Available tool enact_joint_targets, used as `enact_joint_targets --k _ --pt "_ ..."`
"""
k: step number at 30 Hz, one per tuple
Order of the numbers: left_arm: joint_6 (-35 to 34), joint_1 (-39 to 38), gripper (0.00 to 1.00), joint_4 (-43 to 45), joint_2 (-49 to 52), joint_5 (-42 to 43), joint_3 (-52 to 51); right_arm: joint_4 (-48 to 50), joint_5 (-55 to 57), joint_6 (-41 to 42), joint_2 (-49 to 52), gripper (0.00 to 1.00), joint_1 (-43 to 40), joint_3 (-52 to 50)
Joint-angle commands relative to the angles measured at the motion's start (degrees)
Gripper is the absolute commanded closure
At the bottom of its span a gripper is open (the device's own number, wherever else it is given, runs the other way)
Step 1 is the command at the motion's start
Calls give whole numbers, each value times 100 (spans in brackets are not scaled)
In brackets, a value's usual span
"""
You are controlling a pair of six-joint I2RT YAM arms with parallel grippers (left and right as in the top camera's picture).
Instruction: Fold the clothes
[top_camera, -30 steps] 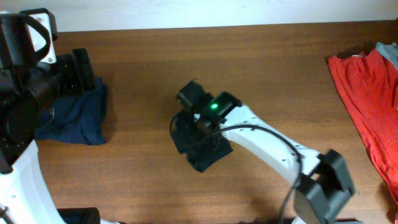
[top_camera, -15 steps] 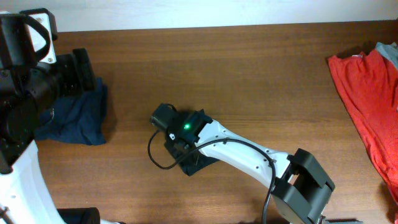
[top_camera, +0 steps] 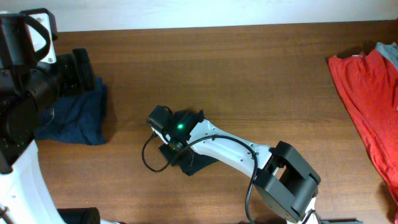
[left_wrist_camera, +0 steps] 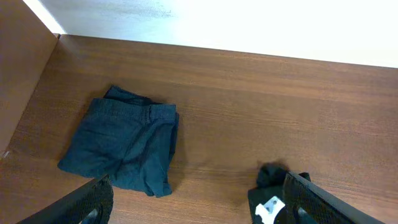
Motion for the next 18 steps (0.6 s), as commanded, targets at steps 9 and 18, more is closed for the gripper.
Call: enact_joint_targets --k 9,18 --pt "4 46 7 -2 278 632 -44 -1008 745 426 -1060 50 -1143 597" --pt "675 15 86 157 1069 2031 -1287 -2046 -529 68 -990 79 -2693 455"
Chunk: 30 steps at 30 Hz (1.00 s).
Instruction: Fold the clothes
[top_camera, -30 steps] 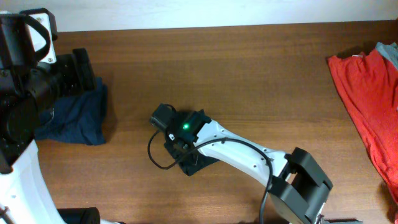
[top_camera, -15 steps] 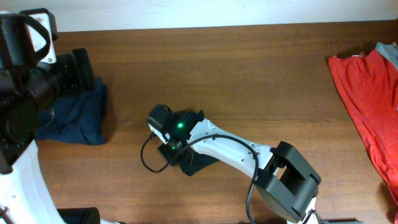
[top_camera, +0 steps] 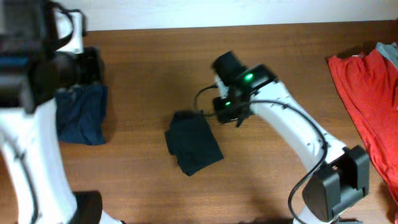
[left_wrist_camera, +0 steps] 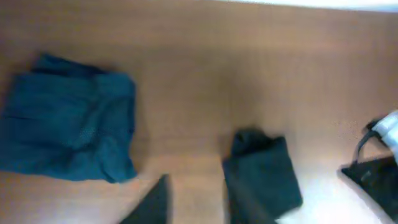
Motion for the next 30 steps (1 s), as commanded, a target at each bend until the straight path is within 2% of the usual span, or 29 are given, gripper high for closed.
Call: enact_joint_targets --k 1,6,9,13,19,24,27,30 --pt "599 -2 90 144 463 1163 -691 -109 -855 -411 170 81 -236 -181" --pt "1882 -321 94 839 887 2990 -2031 299 -1624 -804 289 91 -229 -863" --pt "2479 -629 94 1257 1102 3147 -2677 636 -1904 -632 289 92 -216 -1178" --pt "2979 -1141 94 1738 1545 3095 -3462 800 -2135 50 291 90 -214 -1412" --pt "2975 -1547 94 2382 2234 2914 -4076 807 -2168 763 293 90 -214 -1506" --pt "2979 -1685 94 2693 2614 2892 -4092 874 -2170 767 293 90 -214 -1508" --pt "2944 -1727 94 2920 2822 2529 -4092 933 -2173 765 293 91 -214 -1508" --pt "2094 -1714 97 3241 3036 1572 -4092 968 -2173 767 293 90 -205 -1528"
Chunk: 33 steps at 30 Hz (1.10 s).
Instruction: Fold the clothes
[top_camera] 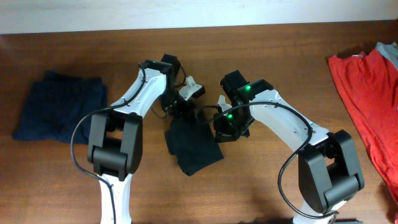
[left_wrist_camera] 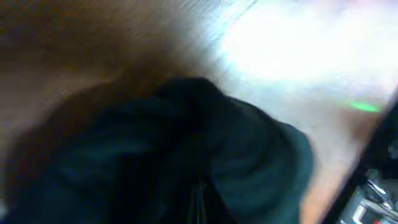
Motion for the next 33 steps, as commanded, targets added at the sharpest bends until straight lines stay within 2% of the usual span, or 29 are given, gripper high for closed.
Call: enact_joint_targets --k 1,10,15,21,24,28,33 --pt "-916 0 97 306 317 -1213 0 68 -76 57 -7 90 55 -74" --pt "-1316 28 96 501 352 -1414 0 1250 -90 103 129 90 509 -654" --pt "-1467 28 96 481 352 -1414 0 2013 15 929 442 91 546 -1123" --pt "-1486 39 97 358 352 -1515 0 1786 107 1497 614 96 452 -1482" --pt "-1491 39 97 319 352 -1672 0 1362 24 1486 595 96 389 -1480" --pt "-1486 74 99 192 334 -1690 70 1300 -356 811 468 96 385 -1480" --pt "-1412 140 99 -704 111 -1716 837 1355 -415 282 -87 96 358 -1469"
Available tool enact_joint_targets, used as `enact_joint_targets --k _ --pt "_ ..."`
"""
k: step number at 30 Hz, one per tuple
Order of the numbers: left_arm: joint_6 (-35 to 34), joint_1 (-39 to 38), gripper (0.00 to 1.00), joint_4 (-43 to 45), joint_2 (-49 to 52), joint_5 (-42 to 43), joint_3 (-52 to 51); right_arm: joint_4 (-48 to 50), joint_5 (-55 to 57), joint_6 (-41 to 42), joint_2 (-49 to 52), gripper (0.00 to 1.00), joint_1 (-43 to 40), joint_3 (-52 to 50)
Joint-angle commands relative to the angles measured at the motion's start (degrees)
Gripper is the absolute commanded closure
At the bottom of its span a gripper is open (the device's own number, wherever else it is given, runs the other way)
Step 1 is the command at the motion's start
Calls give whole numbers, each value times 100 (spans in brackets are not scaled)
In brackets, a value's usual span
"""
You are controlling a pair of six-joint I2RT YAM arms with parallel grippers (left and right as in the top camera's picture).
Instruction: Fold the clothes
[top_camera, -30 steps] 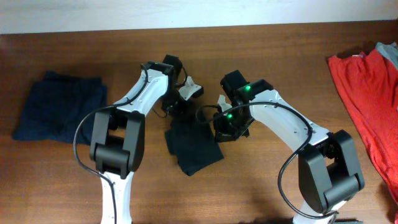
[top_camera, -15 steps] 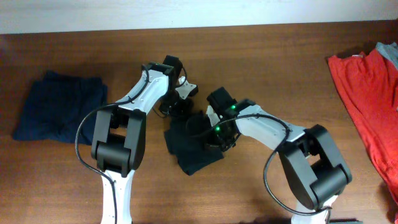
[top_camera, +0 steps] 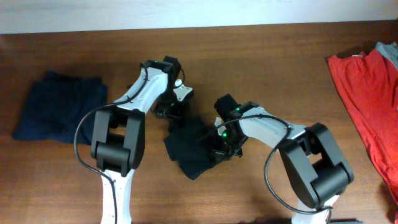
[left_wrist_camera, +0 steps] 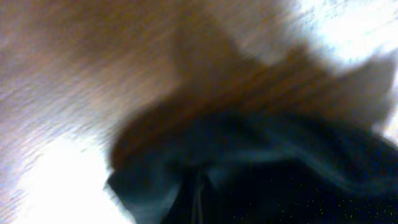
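Note:
A dark garment (top_camera: pixel 189 152) lies crumpled in the middle of the table. My left gripper (top_camera: pixel 173 112) is at its upper left corner. The left wrist view is blurred; dark cloth (left_wrist_camera: pixel 280 162) bunches right at my left gripper (left_wrist_camera: pixel 199 199), which looks shut on a fold. My right gripper (top_camera: pixel 219 149) is down on the garment's right edge; the overhead view does not show how its jaws stand.
A folded navy garment (top_camera: pixel 59 115) rests at the left edge of the wooden table (top_camera: pixel 280 74). Red clothes (top_camera: pixel 367 87) and a bit of grey cloth (top_camera: pixel 388 50) are heaped at the far right.
My right gripper has gone from beside the garment's upper right down and left onto its right edge. The garment's top is drawn up toward the left gripper, which has hardly moved.
First my right gripper was over the dark garment while the left arm hung by the navy piece. Then the right had drawn back, leaving the garment flat. Later the left gripper was at the garment's top edge; now both grippers are on it.

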Motion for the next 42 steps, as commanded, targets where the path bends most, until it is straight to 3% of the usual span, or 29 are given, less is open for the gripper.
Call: enact_joint_targets --k 1,4,5,7,9,13,15,19,22,26,29,30,32,36,42 --pt "15 105 99 -376 -249 -293 708 0 33 -557 -542 96 -33 -96" --pt "-13 101 95 -461 -544 -295 988 98 50 -597 -949 94 -142 -96" --pt "-83 116 88 -459 -640 -332 1032 142 50 -597 -1078 94 -184 -96" --pt "-304 190 61 -448 -791 -557 1054 181 50 -599 -1300 89 -280 -96" --pt "-313 271 53 -457 -804 -634 1054 177 9 -730 -1412 87 -282 -96" --pt "-315 466 44 -538 -780 -549 1040 79 -271 -817 -1423 83 -208 -96" --pt "-315 529 40 -699 -780 -310 1040 66 -199 -1014 -1423 75 -162 -96" --pt "-313 643 21 -931 -780 -109 988 109 -52 -1049 -1423 61 -164 -96" --pt "-284 643 13 -684 -780 20 793 138 -57 -1040 -1423 58 -162 -96" --pt "-96 640 13 -411 -737 466 334 116 -92 -1040 -1423 58 -151 -96" --pt "-297 654 19 -503 -726 643 -24 114 105 -1045 -1423 58 -153 -96" --pt "-708 693 34 -614 -726 492 -221 111 365 -1047 -1423 57 -155 -96" --pt "-1342 817 42 -627 -728 192 -409 111 424 -1154 -1423 55 -175 -96" --pt "-1880 1185 45 -723 -745 -144 -516 15 518 -1373 -1423 54 -175 -94" --pt "-1878 1834 50 -1351 -1314 -577 -581 -632 1377 -2028 -1434 54 -173 284"
